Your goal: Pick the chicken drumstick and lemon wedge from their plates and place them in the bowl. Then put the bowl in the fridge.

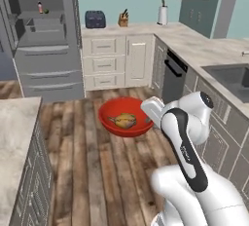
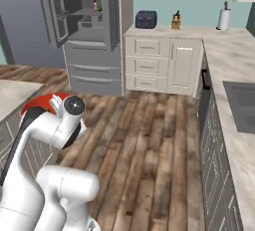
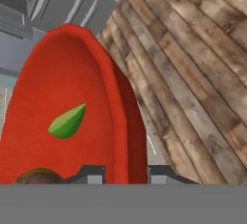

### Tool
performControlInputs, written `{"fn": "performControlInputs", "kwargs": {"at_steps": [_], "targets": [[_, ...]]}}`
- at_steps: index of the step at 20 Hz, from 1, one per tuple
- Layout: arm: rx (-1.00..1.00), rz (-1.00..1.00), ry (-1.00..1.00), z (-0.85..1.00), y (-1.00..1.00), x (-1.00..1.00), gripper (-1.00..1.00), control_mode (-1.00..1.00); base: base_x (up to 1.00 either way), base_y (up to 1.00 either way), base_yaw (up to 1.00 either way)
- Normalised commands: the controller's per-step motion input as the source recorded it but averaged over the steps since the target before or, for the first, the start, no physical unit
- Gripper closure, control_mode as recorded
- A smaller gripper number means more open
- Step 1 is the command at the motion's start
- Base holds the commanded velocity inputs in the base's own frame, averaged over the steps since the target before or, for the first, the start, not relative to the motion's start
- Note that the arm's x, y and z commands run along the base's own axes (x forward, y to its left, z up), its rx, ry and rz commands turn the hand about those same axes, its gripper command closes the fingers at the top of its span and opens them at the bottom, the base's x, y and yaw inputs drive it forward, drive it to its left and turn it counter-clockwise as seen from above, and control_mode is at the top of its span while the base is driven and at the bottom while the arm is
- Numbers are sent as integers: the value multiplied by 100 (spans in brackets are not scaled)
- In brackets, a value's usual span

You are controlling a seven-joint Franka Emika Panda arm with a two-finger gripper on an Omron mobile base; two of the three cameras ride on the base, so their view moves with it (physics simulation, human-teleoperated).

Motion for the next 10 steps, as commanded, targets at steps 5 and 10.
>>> {"fn": "performControlInputs", "kwargs": {"at_steps": [5, 10], "targets": [[0, 0, 0, 0, 0, 0, 100, 100, 94, 39, 0], [0, 0, 0, 0, 0, 0, 100, 100, 94, 40, 0]]}}
